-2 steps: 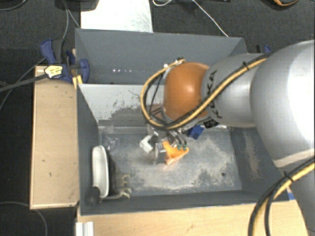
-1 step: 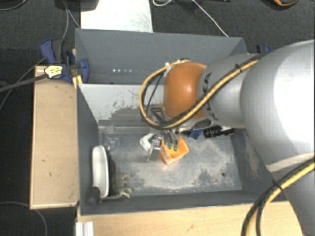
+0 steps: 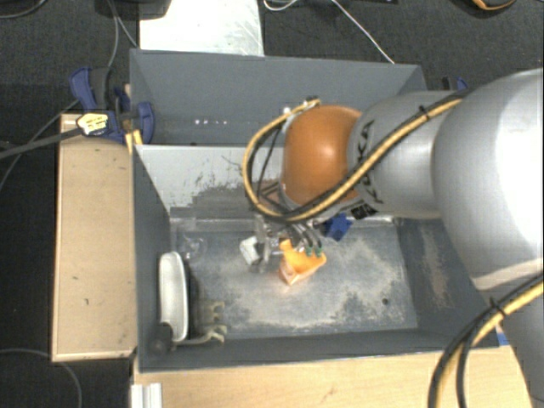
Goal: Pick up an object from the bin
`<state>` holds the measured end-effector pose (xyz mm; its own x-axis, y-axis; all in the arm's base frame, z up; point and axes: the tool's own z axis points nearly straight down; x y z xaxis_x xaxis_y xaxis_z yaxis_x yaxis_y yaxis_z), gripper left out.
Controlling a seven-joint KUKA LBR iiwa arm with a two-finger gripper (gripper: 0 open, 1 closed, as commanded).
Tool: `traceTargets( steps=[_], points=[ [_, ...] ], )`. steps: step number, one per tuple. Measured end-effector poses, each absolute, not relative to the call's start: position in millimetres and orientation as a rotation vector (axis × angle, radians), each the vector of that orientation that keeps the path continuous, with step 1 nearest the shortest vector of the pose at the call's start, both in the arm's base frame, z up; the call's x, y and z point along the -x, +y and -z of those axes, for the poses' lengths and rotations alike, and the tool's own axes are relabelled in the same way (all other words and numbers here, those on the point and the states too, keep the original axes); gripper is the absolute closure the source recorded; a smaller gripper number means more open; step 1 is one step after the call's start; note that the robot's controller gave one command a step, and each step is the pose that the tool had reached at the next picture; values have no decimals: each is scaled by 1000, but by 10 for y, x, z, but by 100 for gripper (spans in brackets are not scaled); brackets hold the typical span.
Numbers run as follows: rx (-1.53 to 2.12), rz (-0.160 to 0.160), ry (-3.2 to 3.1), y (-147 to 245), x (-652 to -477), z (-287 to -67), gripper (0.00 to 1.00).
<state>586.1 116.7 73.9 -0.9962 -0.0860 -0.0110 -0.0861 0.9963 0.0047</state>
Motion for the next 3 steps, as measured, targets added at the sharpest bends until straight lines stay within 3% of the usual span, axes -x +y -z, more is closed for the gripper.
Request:
traceTargets(
  steps=[3],
  points=[
    [133,-8,3133,1168,-5844,-867,100]
  ],
)
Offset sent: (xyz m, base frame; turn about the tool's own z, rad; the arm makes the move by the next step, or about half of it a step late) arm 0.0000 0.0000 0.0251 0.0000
